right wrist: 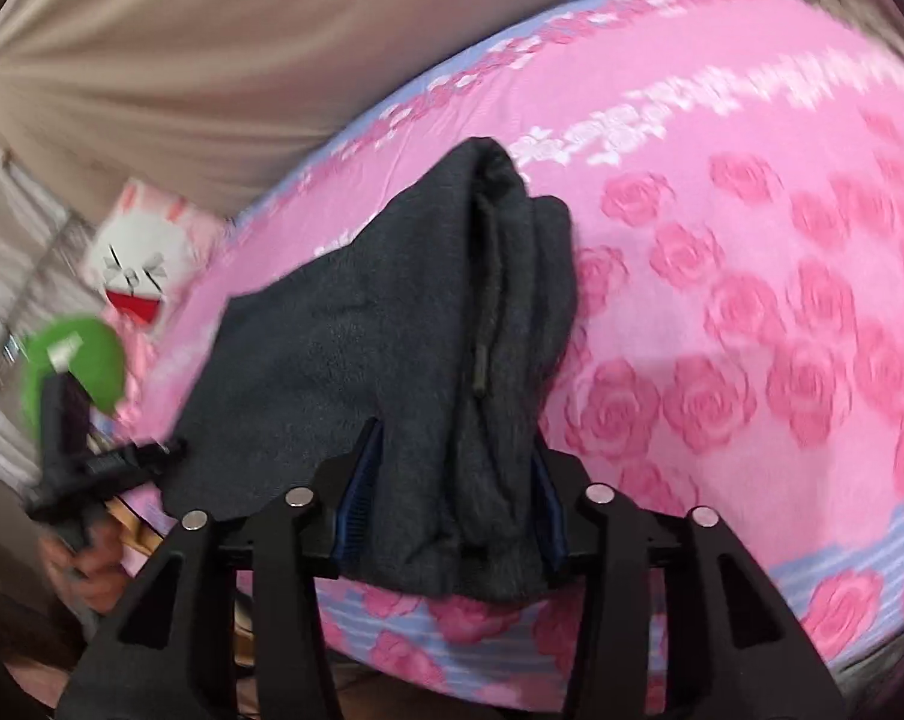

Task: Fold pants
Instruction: 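Lift the folded pants up off the bedspread with both tools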

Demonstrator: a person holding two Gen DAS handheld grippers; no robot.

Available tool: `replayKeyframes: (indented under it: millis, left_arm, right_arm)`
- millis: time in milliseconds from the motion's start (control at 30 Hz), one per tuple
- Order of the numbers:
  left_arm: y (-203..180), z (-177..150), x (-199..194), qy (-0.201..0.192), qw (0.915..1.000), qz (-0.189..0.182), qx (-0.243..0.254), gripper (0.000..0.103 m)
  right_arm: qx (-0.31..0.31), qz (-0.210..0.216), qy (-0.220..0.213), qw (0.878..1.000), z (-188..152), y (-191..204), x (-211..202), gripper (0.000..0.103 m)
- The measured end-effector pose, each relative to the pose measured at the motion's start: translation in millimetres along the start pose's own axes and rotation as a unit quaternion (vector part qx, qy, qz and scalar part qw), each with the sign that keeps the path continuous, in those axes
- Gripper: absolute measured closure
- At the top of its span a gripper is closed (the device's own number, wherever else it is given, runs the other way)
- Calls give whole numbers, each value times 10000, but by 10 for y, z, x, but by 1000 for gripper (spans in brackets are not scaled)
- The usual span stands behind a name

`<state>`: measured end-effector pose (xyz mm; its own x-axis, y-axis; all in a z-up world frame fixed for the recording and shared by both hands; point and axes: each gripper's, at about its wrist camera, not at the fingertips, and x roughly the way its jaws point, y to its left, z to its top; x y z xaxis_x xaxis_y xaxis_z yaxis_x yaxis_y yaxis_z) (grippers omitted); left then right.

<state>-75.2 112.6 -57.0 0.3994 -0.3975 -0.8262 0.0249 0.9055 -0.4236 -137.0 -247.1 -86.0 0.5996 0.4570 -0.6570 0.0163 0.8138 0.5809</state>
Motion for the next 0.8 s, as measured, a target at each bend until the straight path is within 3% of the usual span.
replayKeyframes:
  millis: [33, 67, 133, 267, 300, 367, 400, 433, 467, 633, 800]
  left_arm:
    - [-30, -27, -6, 87, 9998, -194, -29, 40]
    - [-41, -43, 11, 131, 9994, -331, -47, 32]
    - [-114, -88, 44, 96, 9990, -436, 48, 24]
    - [-213, -84, 99, -113, 9991, -359, 181, 23]
    - [-237, -68, 118, -133, 9991, -339, 225, 25]
    - [-281, -44, 143, -185, 9993, -194, 257, 49]
    - [-280, -20, 156, -218, 9994, -94, 256, 58]
    - [-276, 8, 167, -218, 9994, -18, 267, 76]
    - [-267, 22, 154, -226, 9995, -8, 243, 84]
    - [-540, -58, -172, -606, 9951, 358, 697, 88]
    - [-601, -179, -152, -526, 9922, 705, 886, 88]
  right_arm:
    - [-25, 28, 20, 10000, 4, 16, -13, 48]
    - [-55, 79, 49, 9999, 2, 37, -14, 45]
    - [-148, 138, 58, 9998, -24, 82, -10, 37]
    - [-126, 265, -23, 9996, -33, 110, 54, 27]
    - [-98, 316, -41, 9994, -17, 106, 94, 26]
    - [-66, 396, -143, 9991, 13, 98, 137, 29]
    - [-51, 329, -140, 9993, 40, 100, 176, 42]
    - [-34, 270, -154, 9995, 47, 90, 189, 61]
    - [-8, 234, -158, 9996, 63, 81, 200, 68]
    - [-254, 151, -256, 9992, 6, 254, -25, 73]
    - [-219, -70, -110, 9997, -127, 171, 13, 72]
